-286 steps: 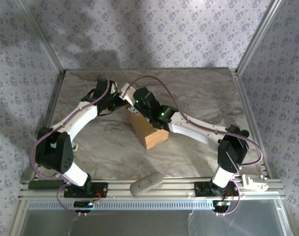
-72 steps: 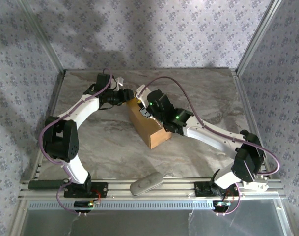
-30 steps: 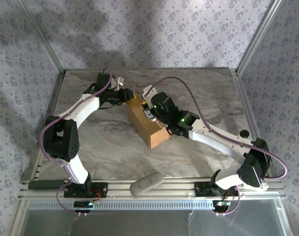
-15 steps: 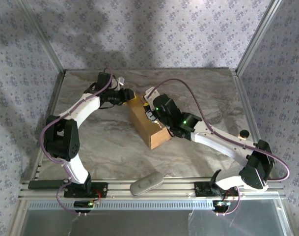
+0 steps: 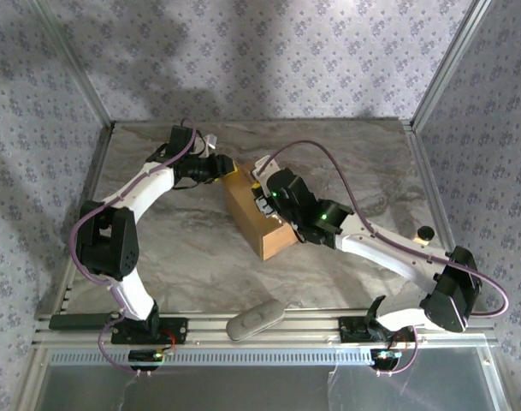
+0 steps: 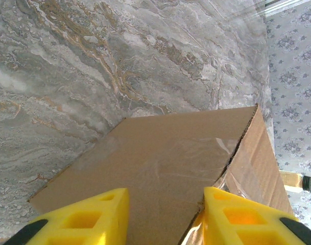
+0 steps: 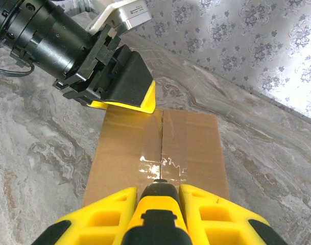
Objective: Unpack the express box
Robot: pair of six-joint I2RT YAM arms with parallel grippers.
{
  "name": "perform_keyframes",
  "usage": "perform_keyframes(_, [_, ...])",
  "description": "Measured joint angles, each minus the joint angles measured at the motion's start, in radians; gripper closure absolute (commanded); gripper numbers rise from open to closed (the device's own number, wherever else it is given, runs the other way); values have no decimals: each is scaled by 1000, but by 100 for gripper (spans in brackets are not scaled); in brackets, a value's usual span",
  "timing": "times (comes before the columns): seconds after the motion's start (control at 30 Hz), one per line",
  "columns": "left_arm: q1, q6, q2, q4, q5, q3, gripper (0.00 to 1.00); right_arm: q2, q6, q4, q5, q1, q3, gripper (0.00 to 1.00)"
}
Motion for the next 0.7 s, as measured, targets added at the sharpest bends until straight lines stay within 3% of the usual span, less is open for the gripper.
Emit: perform_keyframes(0.7, [-1,0,3,-3,8,2,64,-50,23,-42,43,35,-40,100])
